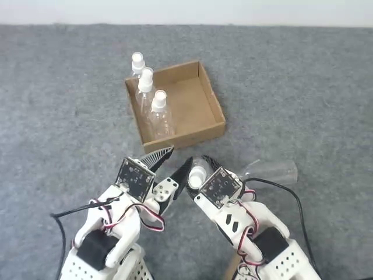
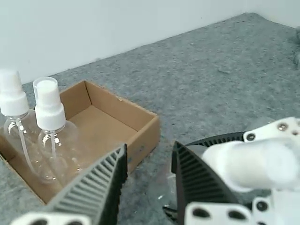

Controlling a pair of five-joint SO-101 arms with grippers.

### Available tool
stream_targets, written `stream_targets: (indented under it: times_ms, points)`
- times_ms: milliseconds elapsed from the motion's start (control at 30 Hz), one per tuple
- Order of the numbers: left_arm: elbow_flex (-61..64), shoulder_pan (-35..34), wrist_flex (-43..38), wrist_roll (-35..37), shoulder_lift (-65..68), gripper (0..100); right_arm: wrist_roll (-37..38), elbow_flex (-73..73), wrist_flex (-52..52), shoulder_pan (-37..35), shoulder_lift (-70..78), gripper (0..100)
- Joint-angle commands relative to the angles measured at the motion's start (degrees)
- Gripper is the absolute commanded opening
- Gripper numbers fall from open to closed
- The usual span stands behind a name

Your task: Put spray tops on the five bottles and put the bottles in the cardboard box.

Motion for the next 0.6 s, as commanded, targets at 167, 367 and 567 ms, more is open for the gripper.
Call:
stream_targets:
  times_ms: [167,367,567]
  points:
    - [-1.27,2.2,3.6,-0.79,-0.88,15,0.35,-2.99,-1.19,0.48,-1.63,0.6]
    - [-1.1,2.46,3.69,-0.88,-0.88,15,0.35,-2.99,-1.19,0.48,-1.63,0.6]
    - [-0.04,2.46,3.6,-3.52,-0.88,15,0.35,-2.99,-1.19,0.48,-1.63,0.6]
